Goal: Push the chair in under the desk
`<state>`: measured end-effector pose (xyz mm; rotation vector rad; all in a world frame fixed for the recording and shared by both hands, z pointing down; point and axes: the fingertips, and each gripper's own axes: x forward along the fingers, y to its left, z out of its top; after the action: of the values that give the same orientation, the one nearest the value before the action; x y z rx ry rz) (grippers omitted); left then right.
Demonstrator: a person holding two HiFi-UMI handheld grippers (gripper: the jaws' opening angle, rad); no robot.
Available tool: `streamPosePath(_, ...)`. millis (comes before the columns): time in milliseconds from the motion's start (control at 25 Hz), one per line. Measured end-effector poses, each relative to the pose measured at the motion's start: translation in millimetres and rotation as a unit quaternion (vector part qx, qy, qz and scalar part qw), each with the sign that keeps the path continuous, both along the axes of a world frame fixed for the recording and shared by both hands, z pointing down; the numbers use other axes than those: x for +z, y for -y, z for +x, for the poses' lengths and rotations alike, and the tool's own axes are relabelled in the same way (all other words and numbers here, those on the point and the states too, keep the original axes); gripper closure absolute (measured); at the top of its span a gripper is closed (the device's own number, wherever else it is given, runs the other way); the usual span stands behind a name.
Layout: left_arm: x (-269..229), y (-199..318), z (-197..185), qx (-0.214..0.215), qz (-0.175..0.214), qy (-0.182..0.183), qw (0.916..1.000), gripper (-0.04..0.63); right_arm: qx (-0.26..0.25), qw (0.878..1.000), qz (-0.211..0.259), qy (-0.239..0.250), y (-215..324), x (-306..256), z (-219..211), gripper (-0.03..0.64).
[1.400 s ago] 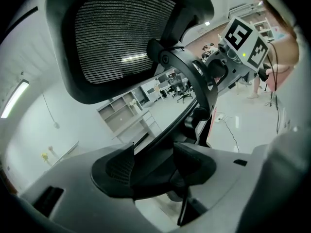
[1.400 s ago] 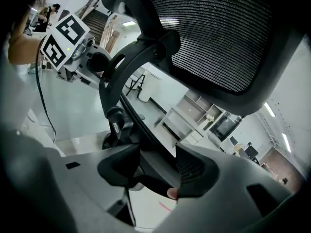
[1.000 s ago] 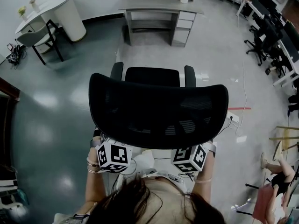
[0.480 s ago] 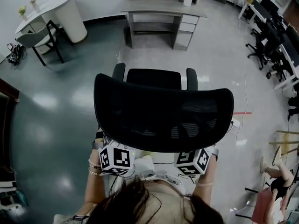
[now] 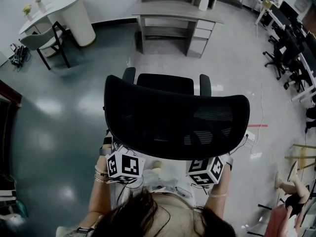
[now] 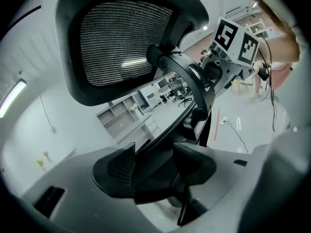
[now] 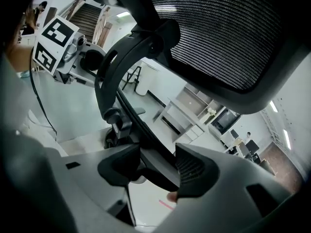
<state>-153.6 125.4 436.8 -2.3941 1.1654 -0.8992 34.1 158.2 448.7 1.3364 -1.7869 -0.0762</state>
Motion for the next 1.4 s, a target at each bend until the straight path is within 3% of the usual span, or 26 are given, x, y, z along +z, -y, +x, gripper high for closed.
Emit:
streamPosePath(440, 1, 21, 6, 0.000, -0.003, 0.003, 1.0000, 0.359, 0.000, 1.000, -0.008, 0.000, 18, 2, 4, 0.383)
streamPosePath(720, 2, 41, 10, 0.005, -0.012, 0.017, 0.9998, 0.359, 0.001, 0.999, 0.032, -0.003, 34, 3, 9, 0.382)
streamPosePath(1400, 6, 87, 41, -0.002, -0.037, 0.054, 0.9979, 0.360, -0.012, 0.998, 0.056, 0.001, 80, 1, 38, 0.382)
